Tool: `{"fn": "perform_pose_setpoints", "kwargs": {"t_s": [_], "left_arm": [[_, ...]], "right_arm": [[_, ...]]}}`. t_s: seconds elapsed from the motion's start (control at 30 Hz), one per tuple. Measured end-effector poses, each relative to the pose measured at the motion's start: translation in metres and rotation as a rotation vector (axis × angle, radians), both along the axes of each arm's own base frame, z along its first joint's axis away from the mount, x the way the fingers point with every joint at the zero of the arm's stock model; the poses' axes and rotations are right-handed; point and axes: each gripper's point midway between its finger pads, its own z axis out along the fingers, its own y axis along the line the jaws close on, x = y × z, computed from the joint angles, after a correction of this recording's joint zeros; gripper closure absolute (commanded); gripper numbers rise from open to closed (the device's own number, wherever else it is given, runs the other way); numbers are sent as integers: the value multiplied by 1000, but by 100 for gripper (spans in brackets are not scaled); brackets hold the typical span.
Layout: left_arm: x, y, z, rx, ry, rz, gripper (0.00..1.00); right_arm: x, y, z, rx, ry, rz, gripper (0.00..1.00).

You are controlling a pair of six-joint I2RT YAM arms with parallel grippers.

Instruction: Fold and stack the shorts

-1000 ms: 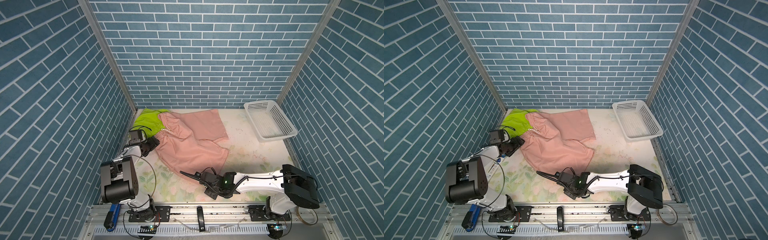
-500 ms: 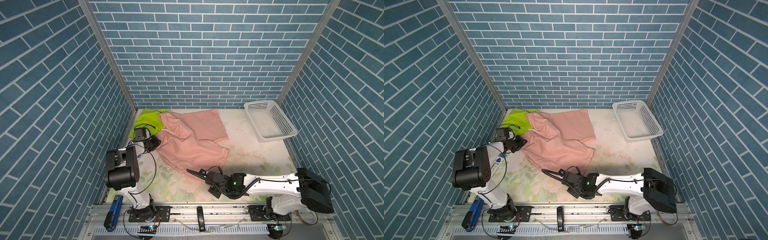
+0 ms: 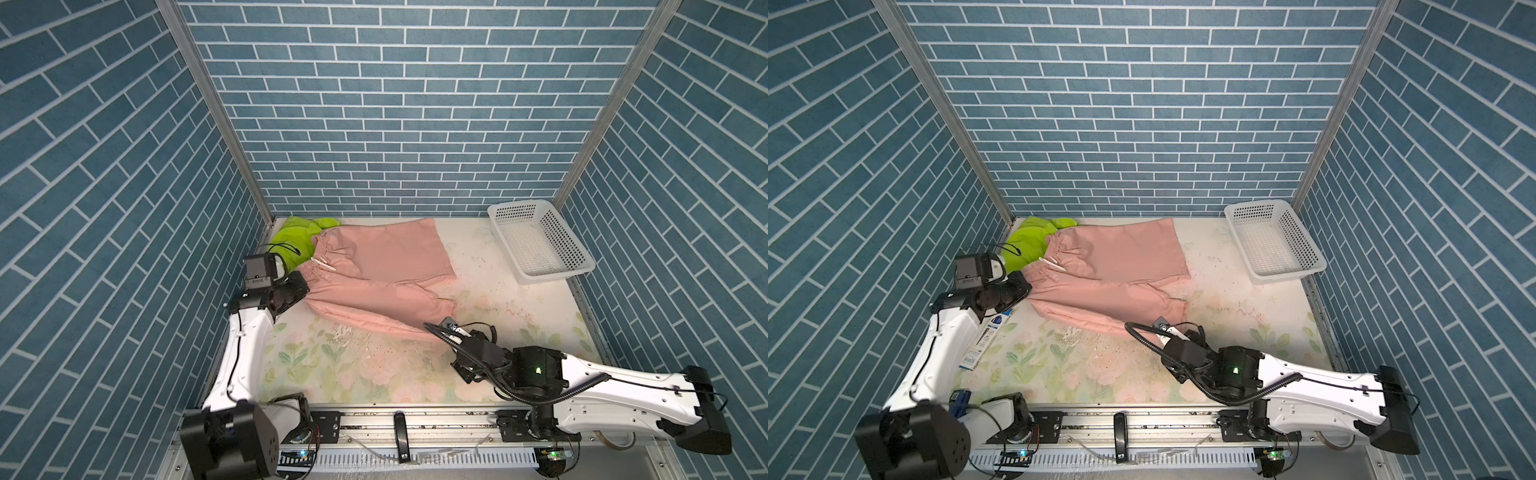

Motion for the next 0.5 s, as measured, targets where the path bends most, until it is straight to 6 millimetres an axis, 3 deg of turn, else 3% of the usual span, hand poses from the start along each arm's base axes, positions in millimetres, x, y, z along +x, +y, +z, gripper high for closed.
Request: {"fn": "perform_pose_setpoints", "kwargs": {"t_s": [0.07,0.23,0.27,0.5], "left_arm": [[-21,0,7,18,0,13,100],[-66,-3,6,35,42,44,88],[-72,-3,7,32,44,52,83],[-92,-5,8,11,61,87,81]], "right_arm": [[3,-8,5,10,-26,-21,100],[10,-22,11,5,-80,-62,100],[12,-24,14,0,-96,-69,100],[25,-33,44,-37,-227,-86,100]]}}
